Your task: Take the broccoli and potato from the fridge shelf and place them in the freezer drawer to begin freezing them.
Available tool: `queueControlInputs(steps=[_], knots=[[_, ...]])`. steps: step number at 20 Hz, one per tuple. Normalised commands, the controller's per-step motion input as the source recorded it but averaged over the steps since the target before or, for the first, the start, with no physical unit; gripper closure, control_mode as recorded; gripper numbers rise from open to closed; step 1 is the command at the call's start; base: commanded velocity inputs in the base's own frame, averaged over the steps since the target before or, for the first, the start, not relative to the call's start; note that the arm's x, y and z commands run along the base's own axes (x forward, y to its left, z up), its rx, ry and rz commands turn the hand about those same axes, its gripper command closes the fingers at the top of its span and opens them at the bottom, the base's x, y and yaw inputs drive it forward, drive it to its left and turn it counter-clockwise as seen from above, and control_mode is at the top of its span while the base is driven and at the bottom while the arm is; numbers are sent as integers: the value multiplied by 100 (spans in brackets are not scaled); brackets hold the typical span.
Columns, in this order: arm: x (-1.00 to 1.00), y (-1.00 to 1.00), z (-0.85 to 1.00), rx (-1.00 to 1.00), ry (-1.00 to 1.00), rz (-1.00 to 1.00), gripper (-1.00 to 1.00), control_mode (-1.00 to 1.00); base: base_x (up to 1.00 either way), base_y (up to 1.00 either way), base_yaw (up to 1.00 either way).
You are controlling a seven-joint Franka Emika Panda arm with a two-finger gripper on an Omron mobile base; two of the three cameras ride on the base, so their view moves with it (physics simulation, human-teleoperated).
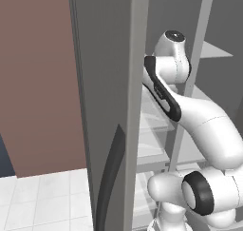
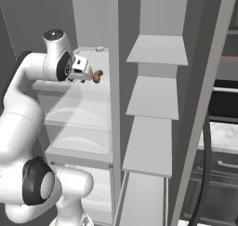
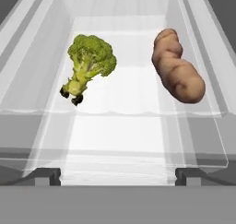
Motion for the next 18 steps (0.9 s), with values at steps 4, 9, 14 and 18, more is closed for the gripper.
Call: queueControlInputs(steps=[4, 9, 14, 18], knots=[[10, 11, 0, 0, 0, 0, -100, -100, 0, 0, 0], [14, 27, -14, 0, 0, 0, -100, -100, 0, 0, 0], [14, 20, -7, 0, 0, -2, -100, -100, 0, 0, 0], [20, 31, -4, 0, 0, -10, -100, -100, 0, 0, 0]])
